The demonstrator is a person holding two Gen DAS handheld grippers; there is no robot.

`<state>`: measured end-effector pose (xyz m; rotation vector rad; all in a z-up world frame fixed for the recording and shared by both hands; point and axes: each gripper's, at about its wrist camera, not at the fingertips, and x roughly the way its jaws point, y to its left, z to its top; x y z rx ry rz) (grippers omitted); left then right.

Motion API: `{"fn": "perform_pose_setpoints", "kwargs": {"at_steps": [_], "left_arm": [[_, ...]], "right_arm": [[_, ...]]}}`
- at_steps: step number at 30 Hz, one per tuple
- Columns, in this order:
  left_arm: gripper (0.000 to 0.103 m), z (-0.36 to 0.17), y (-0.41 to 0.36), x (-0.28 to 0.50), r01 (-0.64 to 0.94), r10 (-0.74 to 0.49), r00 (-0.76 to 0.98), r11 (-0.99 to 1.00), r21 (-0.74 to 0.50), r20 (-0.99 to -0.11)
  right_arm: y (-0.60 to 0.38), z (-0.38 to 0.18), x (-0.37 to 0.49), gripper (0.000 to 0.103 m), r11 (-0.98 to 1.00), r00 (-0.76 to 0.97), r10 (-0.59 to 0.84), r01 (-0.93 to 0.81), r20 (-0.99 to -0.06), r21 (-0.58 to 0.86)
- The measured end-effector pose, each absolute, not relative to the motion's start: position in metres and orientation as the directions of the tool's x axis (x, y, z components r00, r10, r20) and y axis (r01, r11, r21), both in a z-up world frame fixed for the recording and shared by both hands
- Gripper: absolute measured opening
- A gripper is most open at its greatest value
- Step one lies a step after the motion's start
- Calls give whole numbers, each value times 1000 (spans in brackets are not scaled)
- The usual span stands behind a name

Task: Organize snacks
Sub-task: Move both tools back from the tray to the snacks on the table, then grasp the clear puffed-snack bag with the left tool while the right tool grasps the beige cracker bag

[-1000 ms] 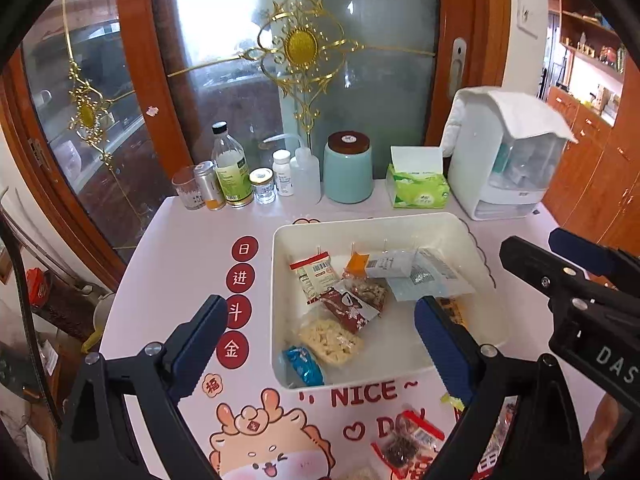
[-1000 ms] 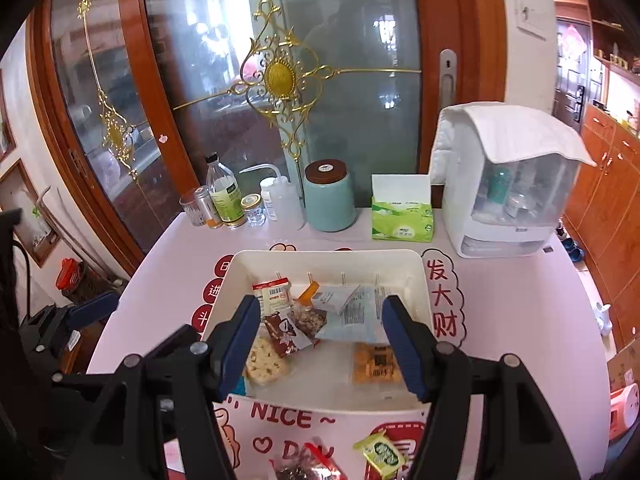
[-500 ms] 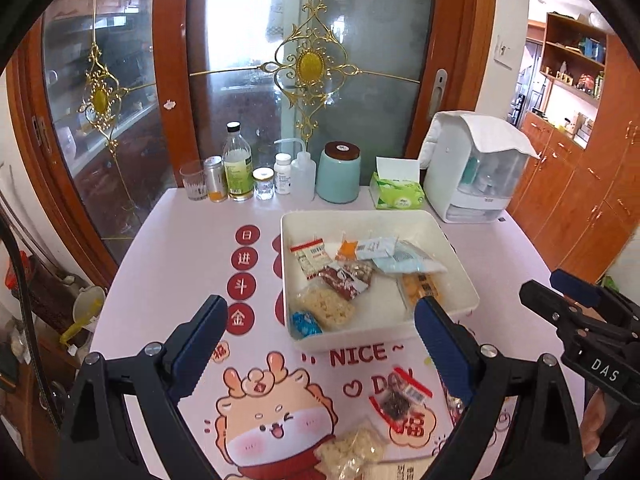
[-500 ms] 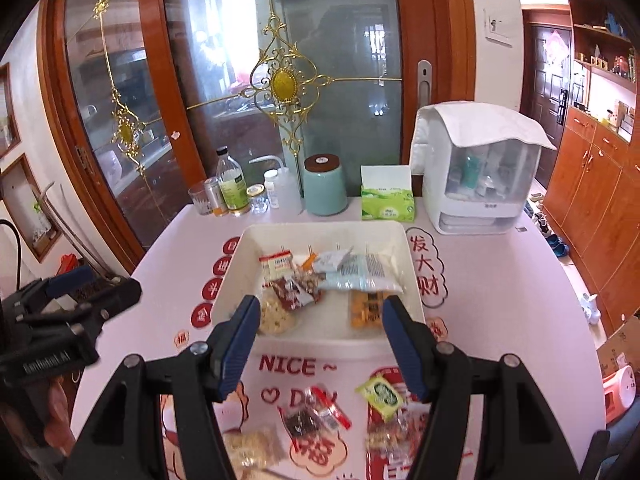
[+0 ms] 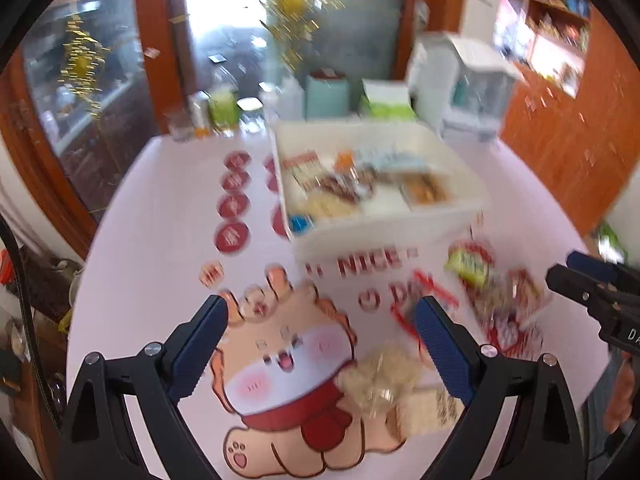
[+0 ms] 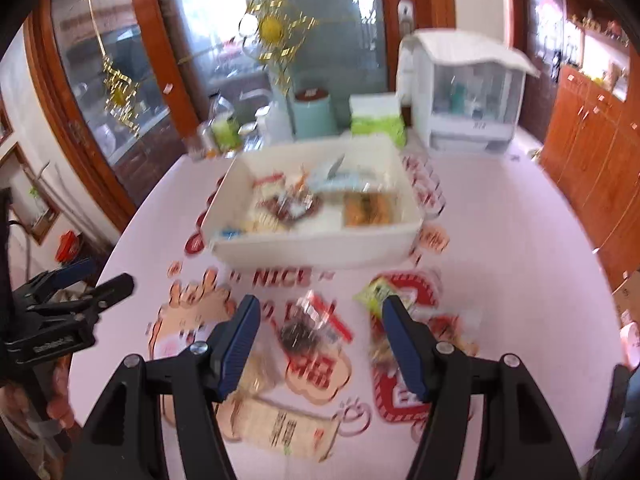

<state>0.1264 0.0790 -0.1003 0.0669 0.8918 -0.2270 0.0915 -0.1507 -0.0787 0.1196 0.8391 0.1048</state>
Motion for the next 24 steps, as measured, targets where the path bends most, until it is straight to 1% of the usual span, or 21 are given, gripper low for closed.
{"fn": "perform_pose_setpoints", "kwargs": {"at_steps": [4,8,11,17,22,24], "left_arm": [[94,-141,64,121,315,-178,530,949,-3,-829],[94,-176,52,124,386,-201,444,922,-17,-873],[94,-200,43,127,418,-191,402,908,-7,-895],[94,-235,23,136,478,-212,302,877,-45,-930],[94,-254,15,145,467,-205,264,882,-60,-942],[89,-258,14,149,449,-217,251,889,-85,-943]], "right_arm": [[-140,-115,84,64,984,601,180,-107,-779,146],[-133,-162,82,64,953,513,289,-234,-808,192],[-132,-190,84,64,940,464,303,-290,-832,180],[-128,-223,82,64,872,357,405,-427,-842,239],[-121,-240,85,64,808,237,486,-489,-841,329],[-116,-245,85,66,792,208,483,-517,-850,324]]}}
